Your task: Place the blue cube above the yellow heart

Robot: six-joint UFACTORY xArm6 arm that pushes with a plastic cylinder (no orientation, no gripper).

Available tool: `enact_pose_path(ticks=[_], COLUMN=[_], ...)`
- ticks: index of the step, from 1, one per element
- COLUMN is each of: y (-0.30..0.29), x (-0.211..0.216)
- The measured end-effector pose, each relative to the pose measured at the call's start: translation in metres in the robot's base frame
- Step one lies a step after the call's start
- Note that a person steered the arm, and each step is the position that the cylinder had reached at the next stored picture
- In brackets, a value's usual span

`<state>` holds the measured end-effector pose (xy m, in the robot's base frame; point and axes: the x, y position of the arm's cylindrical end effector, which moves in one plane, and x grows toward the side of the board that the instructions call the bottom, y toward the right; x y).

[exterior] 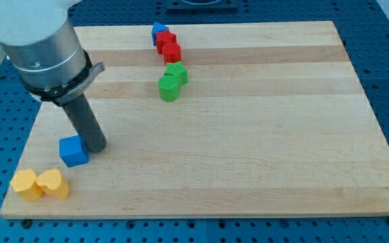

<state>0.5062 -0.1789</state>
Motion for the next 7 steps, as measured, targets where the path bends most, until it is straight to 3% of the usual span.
enact_pose_path(ticks=[1,7], y=[-0.003,-0.042], x=[-0.016,-0.003])
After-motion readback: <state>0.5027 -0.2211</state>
